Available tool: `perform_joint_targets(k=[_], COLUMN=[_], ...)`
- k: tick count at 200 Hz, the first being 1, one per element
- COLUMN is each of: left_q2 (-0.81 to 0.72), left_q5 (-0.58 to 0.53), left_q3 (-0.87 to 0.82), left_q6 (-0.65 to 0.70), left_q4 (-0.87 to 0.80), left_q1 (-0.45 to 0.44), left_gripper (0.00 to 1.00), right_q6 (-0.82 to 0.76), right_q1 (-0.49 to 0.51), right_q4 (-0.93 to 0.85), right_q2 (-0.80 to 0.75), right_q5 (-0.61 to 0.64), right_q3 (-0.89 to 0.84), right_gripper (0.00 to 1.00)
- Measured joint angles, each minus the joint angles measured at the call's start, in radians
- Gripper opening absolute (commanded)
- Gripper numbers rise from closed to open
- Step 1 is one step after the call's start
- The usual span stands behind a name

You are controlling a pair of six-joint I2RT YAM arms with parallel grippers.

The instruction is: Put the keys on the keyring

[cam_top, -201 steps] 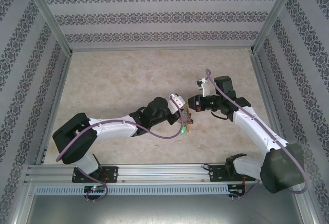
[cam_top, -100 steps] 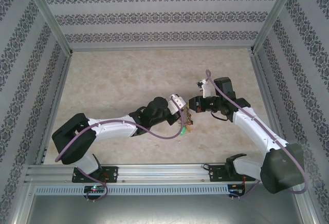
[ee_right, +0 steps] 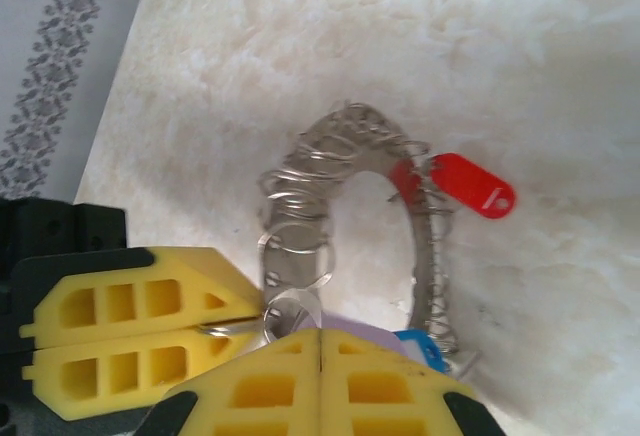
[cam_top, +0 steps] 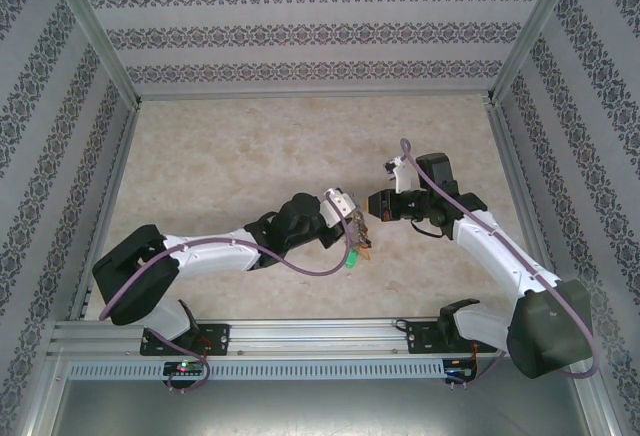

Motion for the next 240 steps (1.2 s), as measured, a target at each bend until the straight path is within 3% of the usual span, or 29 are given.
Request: perform_joint_targets(k=[100,121,148,200,240], left_q2=[-0.011,-0.011,-0.011,-0.011,-0.011], left_q5=[-0.025,-0.025,-0.025,-0.019,-0.005], left_q3=[-0.045,-0.052,-0.052,-0.052,-0.052], left_q6=[0.000,0.000,0.000,0.000,0.011], left_q4=[0.046,0.061,0.064,0.065,0.062], left_q1=[0.006,0.006,0.006,0.006,0.006], left_gripper=[0.00,0.00,0.00,0.00,0.00], right_q6=[0.013,0.013,-0.010,-0.116,-0.185], right_q1=[-0.025,-0.026,-0.025,-0.021,0.066], right_q4=[-0.010,-0.005,0.004,0.045,0.100], right_q2=[0.000,-0.008,-0.040,-0.086,-0.119], right_q5=[0.066,0.035,-0.014,-0.058,-0.054], right_q3=[0.000,-0.005,-0.025,-0.092,-0.133], right_gripper=[0.00,0.16,0.28,0.30,0.34])
